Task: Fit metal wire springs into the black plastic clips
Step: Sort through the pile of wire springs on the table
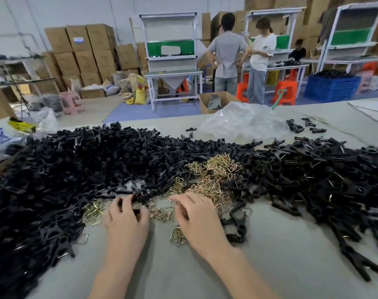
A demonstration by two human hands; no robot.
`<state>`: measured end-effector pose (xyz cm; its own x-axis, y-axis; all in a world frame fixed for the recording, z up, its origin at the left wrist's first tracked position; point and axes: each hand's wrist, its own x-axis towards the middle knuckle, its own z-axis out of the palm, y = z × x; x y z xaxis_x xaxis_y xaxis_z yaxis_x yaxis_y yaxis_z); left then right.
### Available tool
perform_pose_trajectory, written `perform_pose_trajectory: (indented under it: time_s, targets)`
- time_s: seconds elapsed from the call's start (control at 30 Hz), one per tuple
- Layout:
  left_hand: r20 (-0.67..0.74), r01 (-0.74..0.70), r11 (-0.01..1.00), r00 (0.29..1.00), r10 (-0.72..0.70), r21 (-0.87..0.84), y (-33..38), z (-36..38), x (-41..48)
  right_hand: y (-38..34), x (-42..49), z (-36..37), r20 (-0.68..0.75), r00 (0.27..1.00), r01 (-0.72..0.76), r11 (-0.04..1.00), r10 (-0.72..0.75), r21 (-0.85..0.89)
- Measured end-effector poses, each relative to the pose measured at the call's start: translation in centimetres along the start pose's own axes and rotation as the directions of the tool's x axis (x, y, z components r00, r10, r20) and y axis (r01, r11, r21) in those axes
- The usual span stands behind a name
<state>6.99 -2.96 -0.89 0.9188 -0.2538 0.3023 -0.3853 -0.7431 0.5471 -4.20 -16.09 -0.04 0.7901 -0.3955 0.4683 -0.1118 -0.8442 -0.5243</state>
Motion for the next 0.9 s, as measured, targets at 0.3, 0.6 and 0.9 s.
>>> perform_pose_trajectory:
  time_s: [0.3, 0.6, 0.9]
  targets:
    - [0.069, -0.144, 0.980, 0.988, 0.136, 0.139, -0.2, 1.0, 3.2, 0.5, 0.3, 1.2, -0.005, 0.993, 0.110, 0.954, -0.116, -0.280]
    - [0.045, -0.347, 0.937, 0.937, 0.346, 0.032, -0.4, 0.3, 1.9, 0.6, 0.2, 1.2, -0.040, 0.996, 0.070, 0.972, -0.081, -0.224]
    - [-0.064, -0.221, 0.865, 0.974, 0.216, -0.451, -0.6, -0.5, 0.2, 0.6, 0.2, 0.9, -0.029, 0.998, 0.058, 0.981, -0.064, -0.186]
